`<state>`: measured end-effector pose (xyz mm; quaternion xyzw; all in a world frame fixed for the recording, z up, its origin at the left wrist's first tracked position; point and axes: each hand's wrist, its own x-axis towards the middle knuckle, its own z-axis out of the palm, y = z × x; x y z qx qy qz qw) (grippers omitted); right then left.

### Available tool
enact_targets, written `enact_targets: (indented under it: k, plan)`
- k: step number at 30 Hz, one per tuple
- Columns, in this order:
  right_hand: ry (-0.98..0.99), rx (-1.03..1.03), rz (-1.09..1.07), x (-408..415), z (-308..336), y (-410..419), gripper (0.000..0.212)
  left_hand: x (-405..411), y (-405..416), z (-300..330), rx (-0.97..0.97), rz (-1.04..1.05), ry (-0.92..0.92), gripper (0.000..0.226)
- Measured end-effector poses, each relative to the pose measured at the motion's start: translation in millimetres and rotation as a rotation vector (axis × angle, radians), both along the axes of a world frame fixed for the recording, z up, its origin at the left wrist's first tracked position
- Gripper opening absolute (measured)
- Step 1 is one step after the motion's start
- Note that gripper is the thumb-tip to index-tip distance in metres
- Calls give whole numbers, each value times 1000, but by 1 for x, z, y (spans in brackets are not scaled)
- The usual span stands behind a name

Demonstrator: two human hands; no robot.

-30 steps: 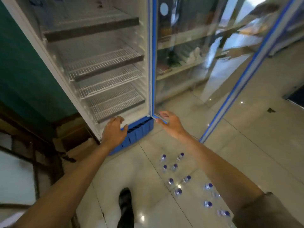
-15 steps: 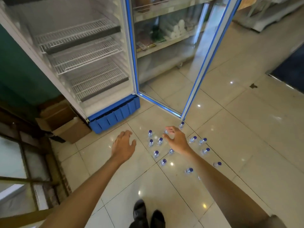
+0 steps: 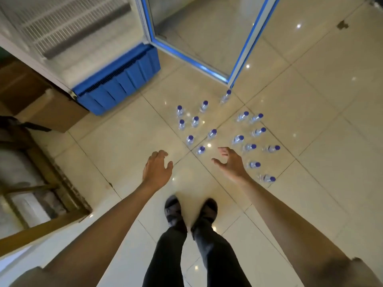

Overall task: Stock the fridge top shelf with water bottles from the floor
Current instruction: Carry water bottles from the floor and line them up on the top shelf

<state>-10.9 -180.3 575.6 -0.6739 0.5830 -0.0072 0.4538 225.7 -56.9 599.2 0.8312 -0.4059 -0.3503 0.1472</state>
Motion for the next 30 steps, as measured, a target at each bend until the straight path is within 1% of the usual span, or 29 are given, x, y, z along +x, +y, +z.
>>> enact_targets:
  k: [5, 12, 15, 18, 21, 24, 26, 28, 30]
  plan:
    - [29, 52, 13, -4, -125, -19, 66, -11, -29, -125, 11, 15, 7, 35]
    - [1, 79, -136, 20, -362, -49, 93, -4, -95, -345, -101, 19, -15, 39]
    - [-13, 73, -230, 27, -452, -51, 107, -5, -120, -431, -134, 37, 8, 57]
    - [-66, 50, -374, 34, -526, -45, 109, -10, -142, -505, -137, 103, 95, 80]
    - [-187, -72, -455, 42, -578, -38, 102, -15, -159, -561, -186, 149, 139, 93]
    - [-280, -162, -497, 46, -604, -37, 89, -19, -172, -597, -289, 157, 170, 93]
    - [-325, -221, -498, 47, -611, -38, 82, -19, -180, -610, -352, 161, 191, 93]
    - [-347, -267, -494, 48, -614, -42, 73, -17, -187, -618, -399, 162, 209, 86]
    - [-360, -284, -497, 48, -617, -45, 61, -17, -192, -621, -396, 139, 233, 72]
